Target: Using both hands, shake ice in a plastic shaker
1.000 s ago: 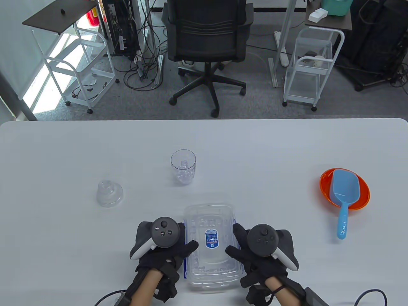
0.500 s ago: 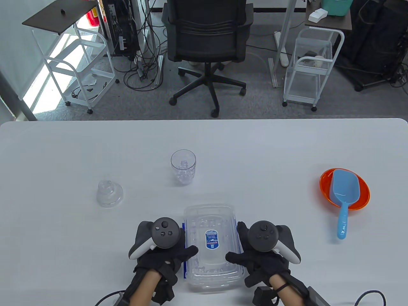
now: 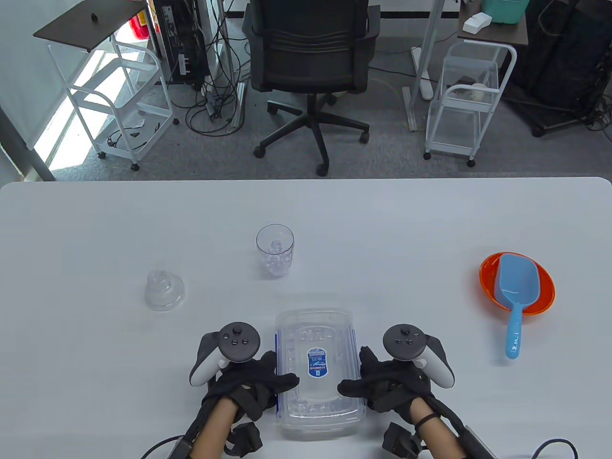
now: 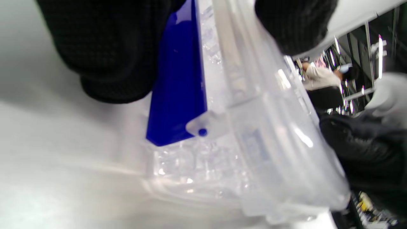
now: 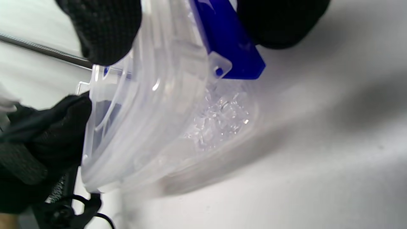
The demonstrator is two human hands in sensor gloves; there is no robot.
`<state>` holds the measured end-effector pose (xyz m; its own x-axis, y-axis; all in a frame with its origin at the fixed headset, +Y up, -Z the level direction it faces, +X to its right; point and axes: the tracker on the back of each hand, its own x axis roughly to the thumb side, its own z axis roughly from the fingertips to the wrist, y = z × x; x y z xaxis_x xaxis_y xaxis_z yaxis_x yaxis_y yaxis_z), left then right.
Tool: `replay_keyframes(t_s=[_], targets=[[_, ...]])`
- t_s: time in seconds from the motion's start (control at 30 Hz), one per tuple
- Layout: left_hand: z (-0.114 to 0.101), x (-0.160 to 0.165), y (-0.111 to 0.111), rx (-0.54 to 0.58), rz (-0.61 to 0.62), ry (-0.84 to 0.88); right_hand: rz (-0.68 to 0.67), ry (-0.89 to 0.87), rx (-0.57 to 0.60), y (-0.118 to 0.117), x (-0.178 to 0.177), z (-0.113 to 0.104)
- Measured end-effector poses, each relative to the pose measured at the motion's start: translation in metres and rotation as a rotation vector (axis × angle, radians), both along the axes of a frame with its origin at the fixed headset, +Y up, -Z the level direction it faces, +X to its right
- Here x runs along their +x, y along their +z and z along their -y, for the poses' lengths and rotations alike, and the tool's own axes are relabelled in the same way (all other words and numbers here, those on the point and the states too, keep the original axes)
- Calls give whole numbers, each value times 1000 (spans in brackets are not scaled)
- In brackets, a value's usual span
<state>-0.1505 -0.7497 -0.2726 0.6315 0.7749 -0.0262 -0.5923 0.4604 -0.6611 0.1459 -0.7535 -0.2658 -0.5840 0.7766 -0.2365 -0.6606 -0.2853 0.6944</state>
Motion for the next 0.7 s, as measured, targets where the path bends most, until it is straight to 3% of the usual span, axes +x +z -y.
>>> replay_keyframes(t_s=[0.1, 0.27, 0.5, 0.7], targets=[[9, -5, -3, -63, -12, 30, 0, -5, -59, -4, 5, 7], [16, -8, -6, -100, -33, 34, -2, 62, -26, -4, 6, 2], [6, -8, -7, -17, -34, -91, 22, 122, 48, -2, 7, -8], [13, -11, -8, -73, -64, -34, 19, 95, 23, -2, 7, -6]])
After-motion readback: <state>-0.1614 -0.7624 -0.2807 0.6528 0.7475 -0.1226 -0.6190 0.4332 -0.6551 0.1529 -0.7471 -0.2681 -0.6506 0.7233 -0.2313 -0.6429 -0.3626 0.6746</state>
